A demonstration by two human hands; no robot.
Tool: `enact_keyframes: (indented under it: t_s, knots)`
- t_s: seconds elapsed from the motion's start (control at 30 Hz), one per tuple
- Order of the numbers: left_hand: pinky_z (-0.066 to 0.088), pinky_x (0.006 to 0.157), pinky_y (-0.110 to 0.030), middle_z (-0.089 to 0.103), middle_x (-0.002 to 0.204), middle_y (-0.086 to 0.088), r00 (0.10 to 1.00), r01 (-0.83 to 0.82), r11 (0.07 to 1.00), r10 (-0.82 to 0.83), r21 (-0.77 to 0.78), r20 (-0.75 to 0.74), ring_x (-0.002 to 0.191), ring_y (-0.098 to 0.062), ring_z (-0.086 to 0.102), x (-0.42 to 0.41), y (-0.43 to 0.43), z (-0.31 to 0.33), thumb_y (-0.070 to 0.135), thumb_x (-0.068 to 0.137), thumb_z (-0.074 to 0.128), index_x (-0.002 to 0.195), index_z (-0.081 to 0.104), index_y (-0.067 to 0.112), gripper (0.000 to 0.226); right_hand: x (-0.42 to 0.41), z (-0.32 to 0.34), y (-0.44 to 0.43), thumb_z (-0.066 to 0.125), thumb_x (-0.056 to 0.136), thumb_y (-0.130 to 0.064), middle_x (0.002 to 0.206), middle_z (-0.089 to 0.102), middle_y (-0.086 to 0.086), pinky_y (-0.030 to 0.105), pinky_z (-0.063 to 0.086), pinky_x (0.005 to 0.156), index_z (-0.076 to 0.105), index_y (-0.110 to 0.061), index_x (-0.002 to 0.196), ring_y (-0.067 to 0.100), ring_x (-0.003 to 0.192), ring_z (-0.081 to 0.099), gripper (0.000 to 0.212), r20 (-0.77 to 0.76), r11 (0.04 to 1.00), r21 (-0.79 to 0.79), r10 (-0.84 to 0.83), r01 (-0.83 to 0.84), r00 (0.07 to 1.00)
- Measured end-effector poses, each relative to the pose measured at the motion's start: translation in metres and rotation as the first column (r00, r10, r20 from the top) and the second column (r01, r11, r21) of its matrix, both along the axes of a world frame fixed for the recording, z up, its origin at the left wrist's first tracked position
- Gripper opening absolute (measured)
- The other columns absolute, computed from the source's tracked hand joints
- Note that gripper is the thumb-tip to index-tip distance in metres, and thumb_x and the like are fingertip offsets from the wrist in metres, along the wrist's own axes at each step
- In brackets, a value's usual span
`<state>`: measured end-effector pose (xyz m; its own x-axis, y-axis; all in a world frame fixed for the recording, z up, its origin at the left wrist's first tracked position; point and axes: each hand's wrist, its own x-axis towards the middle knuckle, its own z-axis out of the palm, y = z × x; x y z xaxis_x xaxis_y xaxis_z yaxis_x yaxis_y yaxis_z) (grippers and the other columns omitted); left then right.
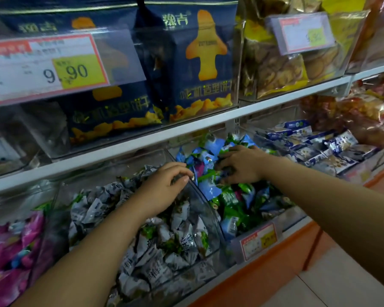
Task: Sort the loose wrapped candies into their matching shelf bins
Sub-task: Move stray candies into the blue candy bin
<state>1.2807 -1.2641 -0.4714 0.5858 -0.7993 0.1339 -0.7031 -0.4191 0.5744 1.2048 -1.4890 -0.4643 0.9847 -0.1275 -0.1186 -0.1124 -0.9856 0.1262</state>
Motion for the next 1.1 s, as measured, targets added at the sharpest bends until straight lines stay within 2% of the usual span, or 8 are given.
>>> enact_keyframes:
  t_s: [0.13,0.27,0.37,0.53,0.7,0.87,0.97,1.1]
  knots:
    - [0.026,0.096,-0.022,0.04,0.125,0.016,1.0,-0.003,1.0,0.003,0.016,-0.016,0.115,0.0,0.038,0.005,-0.002,0.0,0.034,0.099,0.043,0.106,0.056,0.035,0.015,-0.014,-0.003,-0.023,0.057,0.085,-0.052,0.136,0.054,0.002,0.041,0.04,0.102,0.057,-0.034,0.126,0.026,0.126,0.042,0.045,0.076,0.993,0.113,0.023,-0.032,0.997]
    - [0.027,0.095,-0.022,0.041,0.127,0.015,1.0,0.014,1.0,-0.014,0.025,0.009,0.114,0.0,0.038,0.007,-0.001,-0.001,0.035,0.097,0.045,0.106,0.056,0.034,0.014,-0.043,0.01,-0.016,0.06,0.085,-0.046,0.141,0.048,-0.007,0.038,0.033,0.108,0.056,-0.034,0.127,0.017,0.127,0.045,0.044,0.097,0.976,0.215,0.0,-0.021,0.995]
    - [0.027,0.093,-0.021,0.041,0.124,0.015,1.0,0.01,1.0,-0.01,0.021,0.026,0.112,-0.001,0.04,0.006,-0.002,-0.001,0.037,0.096,0.047,0.102,0.055,0.036,0.01,-0.04,0.018,0.008,0.055,0.09,-0.045,0.144,0.043,-0.016,0.047,0.022,0.113,0.055,-0.037,0.127,0.015,0.133,0.037,0.038,0.273,0.981,0.145,0.087,-0.13,0.958]
    - [0.027,0.092,-0.019,0.043,0.117,0.013,1.0,-0.005,1.0,0.005,-0.03,0.01,0.112,-0.002,0.041,0.006,-0.002,-0.005,0.032,0.096,0.049,0.096,0.055,0.033,0.007,0.017,-0.01,0.052,0.054,0.091,-0.024,0.12,0.059,0.008,0.046,0.043,0.096,0.057,-0.018,0.12,0.027,0.114,0.05,0.03,0.256,0.902,0.334,0.193,-0.274,0.947]
    - [0.026,0.094,-0.021,0.041,0.117,0.016,1.0,-0.006,1.0,0.006,-0.024,0.0,0.115,0.0,0.038,0.008,-0.002,-0.007,0.035,0.097,0.047,0.095,0.055,0.036,0.009,0.029,-0.016,0.039,0.063,0.083,-0.029,0.119,0.059,0.001,0.046,0.035,0.103,0.062,-0.025,0.114,0.022,0.118,0.047,0.031,0.215,0.939,0.25,0.182,-0.234,0.959]
    - [0.025,0.095,-0.021,0.04,0.12,0.016,1.0,0.002,0.999,-0.002,-0.035,0.001,0.116,0.0,0.037,0.008,-0.001,-0.009,0.036,0.097,0.045,0.101,0.057,0.032,0.013,-0.001,-0.005,0.02,0.06,0.088,-0.017,0.098,0.068,-0.006,0.032,0.04,0.097,0.069,-0.024,0.094,0.014,0.097,0.057,0.013,0.259,0.954,0.23,0.129,-0.191,0.957]
    - [0.025,0.095,-0.021,0.04,0.12,0.016,1.0,0.004,0.999,-0.004,-0.038,-0.001,0.116,0.001,0.037,0.007,0.0,-0.009,0.036,0.097,0.045,0.103,0.058,0.03,0.015,-0.013,0.005,0.013,0.057,0.09,-0.018,0.096,0.069,-0.007,0.037,0.03,0.109,0.068,-0.025,0.091,0.011,0.093,0.057,0.014,0.278,0.963,0.212,0.105,-0.167,0.955]
    - [0.026,0.095,-0.021,0.042,0.119,0.015,1.0,0.0,0.999,0.0,-0.037,-0.016,0.115,-0.001,0.039,0.007,-0.001,-0.009,0.036,0.097,0.045,0.103,0.058,0.029,0.016,-0.021,0.032,0.009,0.047,0.094,-0.023,0.099,0.061,-0.003,0.053,0.009,0.114,0.064,-0.023,0.091,0.02,0.113,0.052,0.017,0.161,1.0,-0.029,0.008,-0.003,0.987]
